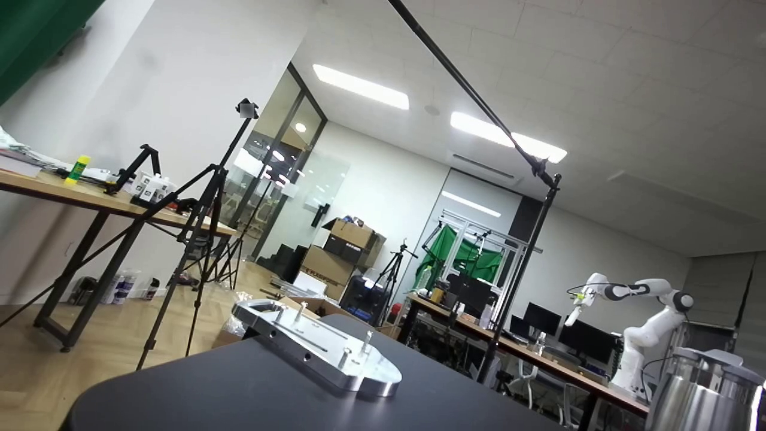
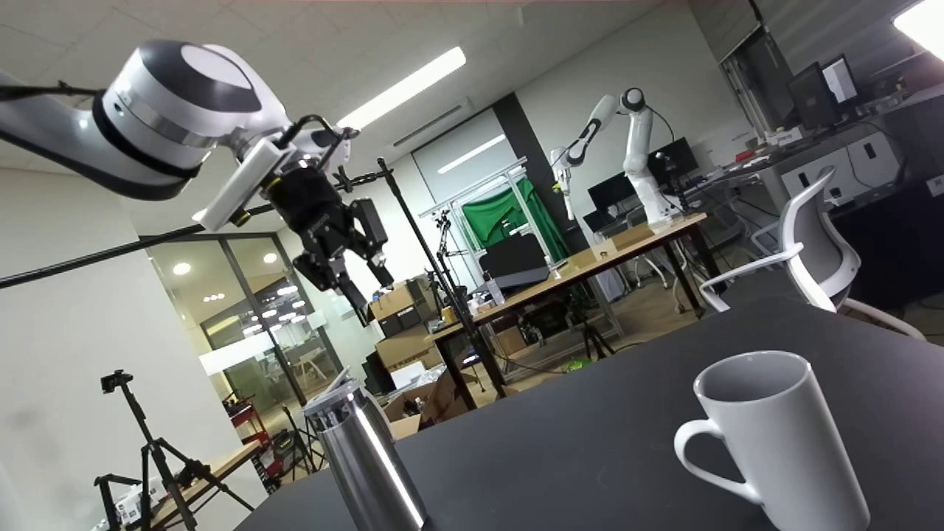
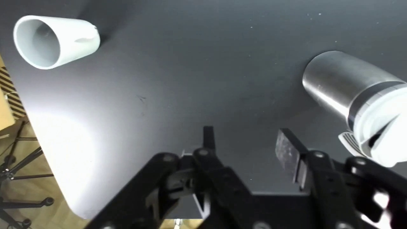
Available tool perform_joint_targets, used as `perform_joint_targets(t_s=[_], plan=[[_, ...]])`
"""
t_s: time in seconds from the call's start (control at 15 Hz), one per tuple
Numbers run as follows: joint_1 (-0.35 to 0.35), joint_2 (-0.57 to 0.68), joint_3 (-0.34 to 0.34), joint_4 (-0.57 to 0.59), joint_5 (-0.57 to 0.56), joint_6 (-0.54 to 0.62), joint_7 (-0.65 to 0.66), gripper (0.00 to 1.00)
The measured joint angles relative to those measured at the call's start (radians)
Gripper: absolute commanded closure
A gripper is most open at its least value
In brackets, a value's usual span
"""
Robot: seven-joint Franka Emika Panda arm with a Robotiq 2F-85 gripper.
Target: Open the flask
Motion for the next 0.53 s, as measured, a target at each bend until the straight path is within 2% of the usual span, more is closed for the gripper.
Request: perform_joint_targets(t_s=[0.2, 0.27, 0.53], plan=[[0.041, 0.099, 0.013, 0.088, 0.039, -0.016, 0.000, 0.95], [0.053, 0.124, 0.017, 0.117, 0.045, -0.021, 0.000, 0.99], [0.094, 0.179, 0.034, 0.206, 0.076, -0.072, -0.003, 1.00]])
